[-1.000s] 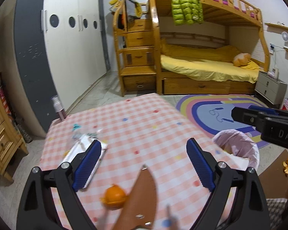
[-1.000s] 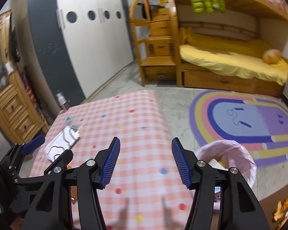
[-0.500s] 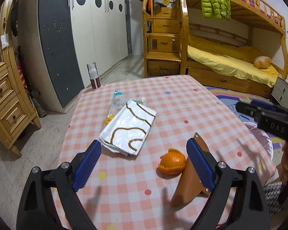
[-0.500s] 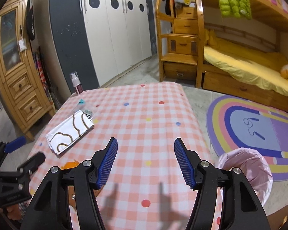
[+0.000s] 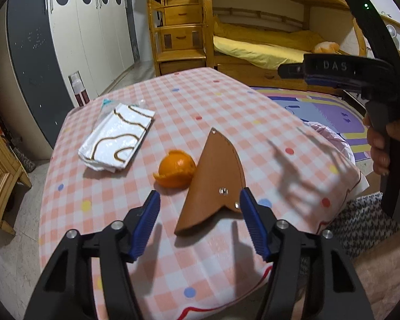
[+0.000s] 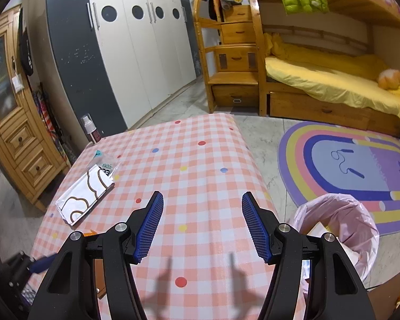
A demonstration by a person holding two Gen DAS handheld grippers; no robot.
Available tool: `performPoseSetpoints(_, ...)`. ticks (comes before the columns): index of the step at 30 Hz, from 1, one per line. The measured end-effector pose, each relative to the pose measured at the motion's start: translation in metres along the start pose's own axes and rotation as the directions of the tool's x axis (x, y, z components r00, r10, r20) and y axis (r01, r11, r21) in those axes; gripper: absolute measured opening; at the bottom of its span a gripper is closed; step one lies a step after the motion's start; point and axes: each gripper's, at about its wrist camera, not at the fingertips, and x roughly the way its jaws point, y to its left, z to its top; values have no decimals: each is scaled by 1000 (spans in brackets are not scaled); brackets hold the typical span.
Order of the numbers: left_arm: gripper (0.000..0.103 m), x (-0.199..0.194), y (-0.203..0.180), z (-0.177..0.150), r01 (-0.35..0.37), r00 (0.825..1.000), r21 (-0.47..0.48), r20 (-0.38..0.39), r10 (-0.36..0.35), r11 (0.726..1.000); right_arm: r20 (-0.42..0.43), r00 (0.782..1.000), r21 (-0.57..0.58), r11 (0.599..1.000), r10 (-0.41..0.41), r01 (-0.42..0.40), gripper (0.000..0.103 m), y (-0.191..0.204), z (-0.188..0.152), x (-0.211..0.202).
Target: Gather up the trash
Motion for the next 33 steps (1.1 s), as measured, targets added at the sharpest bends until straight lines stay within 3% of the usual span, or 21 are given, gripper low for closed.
performPoseSetpoints(4,47,4,1,-8,3,999,-3,-33,-3,1000,0,1000,4,1000,4,-4,62,-1,0,-1)
performPoseSetpoints(9,15,16,-5,-6,12,998,7,-61,-12,1000,3,1000,7,1000,3,-3,62,-2,0,-1)
performPoseSetpoints(12,11,25,-8,4,14,998,-1,-68,-14,1000,8,1000,28,1000,-2,2,62,-5,2,-2)
performPoseSetpoints(25,12,82,-24,73,-21,998,-86,-68,15,996,6,999,112,993,-36,35,62,-33,5,-2)
performPoseSetpoints(30,42,73,-24,76,-4,999,-91,-37,0,996,-1,999,111,993,-43,43,64,-34,5,0)
performPoseSetpoints(33,43,58,-19,70,0,1000,-95,-18,-2,995,-4,999,97,994,-44,44,64,-31,4,1)
